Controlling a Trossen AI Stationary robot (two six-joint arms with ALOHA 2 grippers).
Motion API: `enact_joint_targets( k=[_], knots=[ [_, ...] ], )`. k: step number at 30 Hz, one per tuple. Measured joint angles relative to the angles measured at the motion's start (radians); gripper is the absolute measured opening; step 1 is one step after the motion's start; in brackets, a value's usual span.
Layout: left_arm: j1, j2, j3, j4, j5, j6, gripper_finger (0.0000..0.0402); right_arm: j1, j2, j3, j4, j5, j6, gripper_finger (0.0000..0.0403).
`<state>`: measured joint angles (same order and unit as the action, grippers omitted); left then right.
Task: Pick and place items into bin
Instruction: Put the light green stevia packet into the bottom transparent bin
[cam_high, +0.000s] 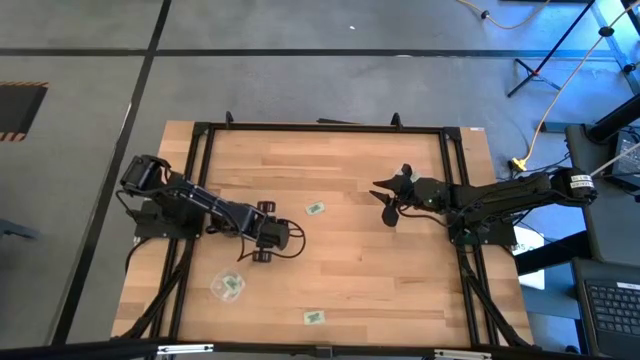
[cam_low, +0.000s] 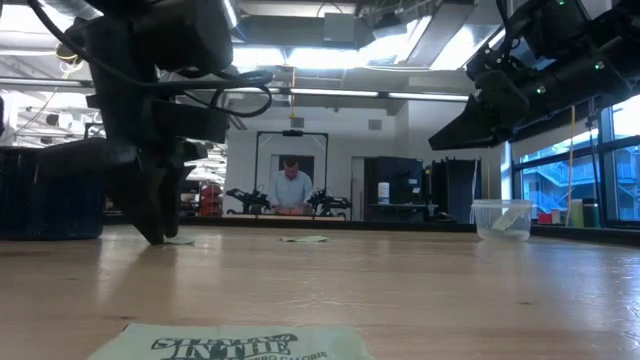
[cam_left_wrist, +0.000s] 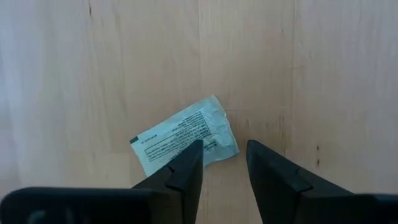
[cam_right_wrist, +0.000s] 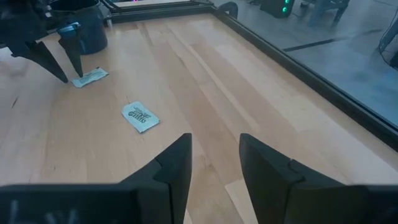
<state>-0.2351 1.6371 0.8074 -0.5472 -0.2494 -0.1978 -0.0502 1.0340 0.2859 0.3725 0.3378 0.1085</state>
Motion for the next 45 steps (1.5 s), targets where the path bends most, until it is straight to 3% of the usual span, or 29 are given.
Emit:
enact_joint_targets(
  k=[17,29,39,45],
  knots=[
    [0.021,0.002,-0.002,-0.001,0.060,0.002,0.0023,0.000,0.000,-0.001,-0.001,0.000,0.000,0.0138],
    [0.023,-0.019,-0.004,0.001,0.081,0.011,0.0002,0.000,0.000,-0.001,-0.008,0.000,0.000,0.0138],
    [0.021,-0.221,-0.006,-0.006,0.119,-0.004,0.0002,0.000,0.000,-0.001,-0.008,0.000,0.003,0.0138],
    [0.008,-0.406,-0.005,-0.001,0.222,-0.178,0.0002,0.000,0.000,-0.001,-0.011,0.000,0.018,0.0138]
  ],
)
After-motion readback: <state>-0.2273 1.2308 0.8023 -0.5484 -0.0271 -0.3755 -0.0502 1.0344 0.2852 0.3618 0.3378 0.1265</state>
